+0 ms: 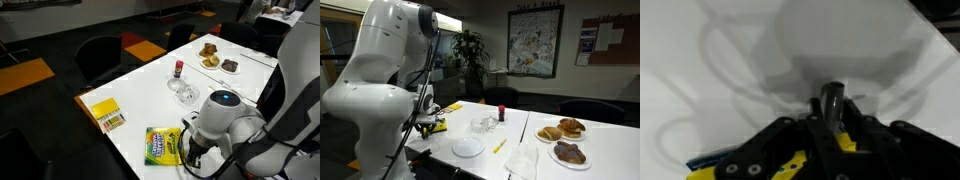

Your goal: Pick up two of the crayons and put them to the right

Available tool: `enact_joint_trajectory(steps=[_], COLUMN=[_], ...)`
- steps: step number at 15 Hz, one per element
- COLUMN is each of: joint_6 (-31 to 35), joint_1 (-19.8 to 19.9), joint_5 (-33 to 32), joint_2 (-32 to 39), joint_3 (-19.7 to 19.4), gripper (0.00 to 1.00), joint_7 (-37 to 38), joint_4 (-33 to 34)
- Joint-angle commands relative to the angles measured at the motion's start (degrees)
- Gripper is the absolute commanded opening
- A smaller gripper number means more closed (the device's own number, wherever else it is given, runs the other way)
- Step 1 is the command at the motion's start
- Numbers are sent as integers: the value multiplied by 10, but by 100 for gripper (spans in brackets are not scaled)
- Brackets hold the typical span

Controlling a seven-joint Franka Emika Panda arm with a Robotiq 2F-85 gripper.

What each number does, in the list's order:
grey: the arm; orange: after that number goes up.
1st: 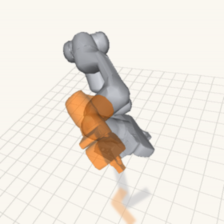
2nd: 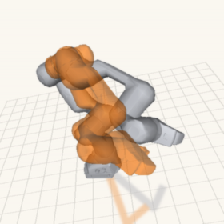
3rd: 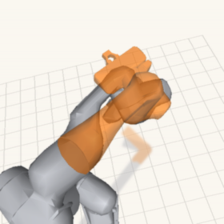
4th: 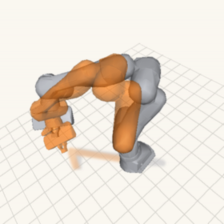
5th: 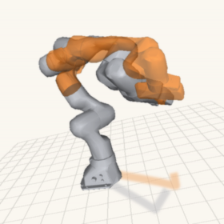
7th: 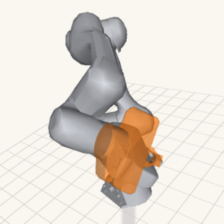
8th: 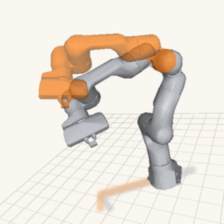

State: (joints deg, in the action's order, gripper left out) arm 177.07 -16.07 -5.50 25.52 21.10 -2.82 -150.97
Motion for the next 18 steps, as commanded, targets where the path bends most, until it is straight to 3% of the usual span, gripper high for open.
enact_joint_trajectory(steps=[1, 5, 6, 8, 15, 16, 18], joint_6=[-20, -26, -28, -27, -26, -30, -38], joint_1=[25, 34, 40, 51, 89, 93, 125], joint_5=[-15, -21, -21, -21, -22, -23, -22], joint_2=[-17, -25, -27, -32, -52, -54, -48], joint_3=[5, 4, 3, 3, -4, -5, 22], gripper=[61, 90, 46, 49, 0, 0, 31], joint_7=[-33, -52, -57, -67, -92, -96, -121], joint_4=[-23, -34, -38, -43, -63, -64, -65])
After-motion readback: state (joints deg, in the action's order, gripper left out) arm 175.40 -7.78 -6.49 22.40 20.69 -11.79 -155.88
